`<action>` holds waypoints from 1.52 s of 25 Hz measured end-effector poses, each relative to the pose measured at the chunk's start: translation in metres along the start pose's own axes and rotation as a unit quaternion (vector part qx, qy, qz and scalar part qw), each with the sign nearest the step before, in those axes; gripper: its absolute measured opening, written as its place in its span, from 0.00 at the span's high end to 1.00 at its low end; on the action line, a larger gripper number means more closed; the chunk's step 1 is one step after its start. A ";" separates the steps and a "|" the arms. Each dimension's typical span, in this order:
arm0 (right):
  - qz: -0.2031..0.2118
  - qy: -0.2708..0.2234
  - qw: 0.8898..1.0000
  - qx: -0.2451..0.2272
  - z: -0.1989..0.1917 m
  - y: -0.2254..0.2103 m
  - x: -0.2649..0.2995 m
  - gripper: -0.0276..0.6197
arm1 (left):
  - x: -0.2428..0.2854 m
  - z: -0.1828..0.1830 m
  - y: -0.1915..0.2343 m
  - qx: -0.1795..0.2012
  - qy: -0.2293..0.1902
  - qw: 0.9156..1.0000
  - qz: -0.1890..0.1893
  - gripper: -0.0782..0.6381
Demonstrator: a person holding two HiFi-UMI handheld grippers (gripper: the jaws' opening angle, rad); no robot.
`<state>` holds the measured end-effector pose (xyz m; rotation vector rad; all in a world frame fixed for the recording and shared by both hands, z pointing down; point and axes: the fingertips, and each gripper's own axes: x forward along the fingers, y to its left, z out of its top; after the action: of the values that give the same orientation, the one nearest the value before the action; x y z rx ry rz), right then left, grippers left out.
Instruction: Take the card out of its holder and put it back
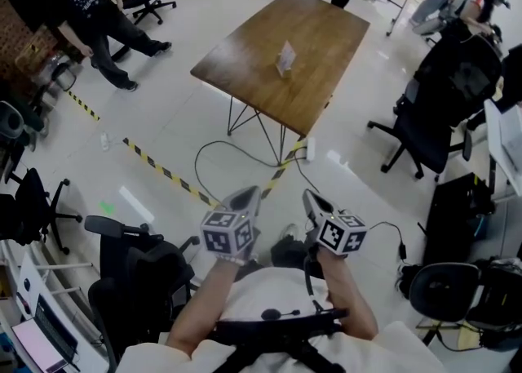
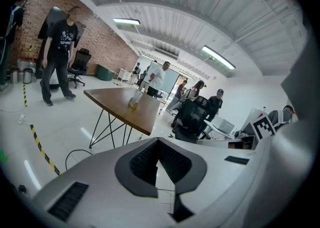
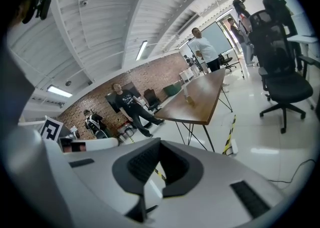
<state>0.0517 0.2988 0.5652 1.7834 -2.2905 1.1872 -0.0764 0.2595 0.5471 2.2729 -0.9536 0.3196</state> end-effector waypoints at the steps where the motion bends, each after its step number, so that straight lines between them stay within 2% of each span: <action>1: 0.002 -0.001 1.000 0.000 0.006 -0.003 0.002 0.96 | 0.006 0.003 -0.001 0.002 0.000 1.000 0.002 0.90; 18: 0.052 -0.007 0.999 -0.009 0.117 -0.080 0.034 0.96 | 0.102 0.072 -0.027 -0.009 -0.033 0.998 0.048 0.90; 24: 0.055 -0.004 0.998 -0.015 0.124 -0.097 0.040 0.96 | 0.119 0.064 -0.032 -0.019 -0.025 0.998 0.055 0.90; 30: 0.058 0.004 0.998 -0.011 0.132 -0.105 0.061 0.96 | 0.140 0.073 -0.018 -0.029 -0.021 0.998 0.056 0.90; 38: 0.051 -0.005 0.999 -0.003 0.170 -0.122 0.109 0.96 | 0.188 0.112 0.009 -0.025 -0.018 0.999 0.044 0.90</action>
<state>0.1873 0.1057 0.5588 1.6931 -2.4132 1.1869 0.0472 0.0793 0.5496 2.2029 -1.0704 0.2907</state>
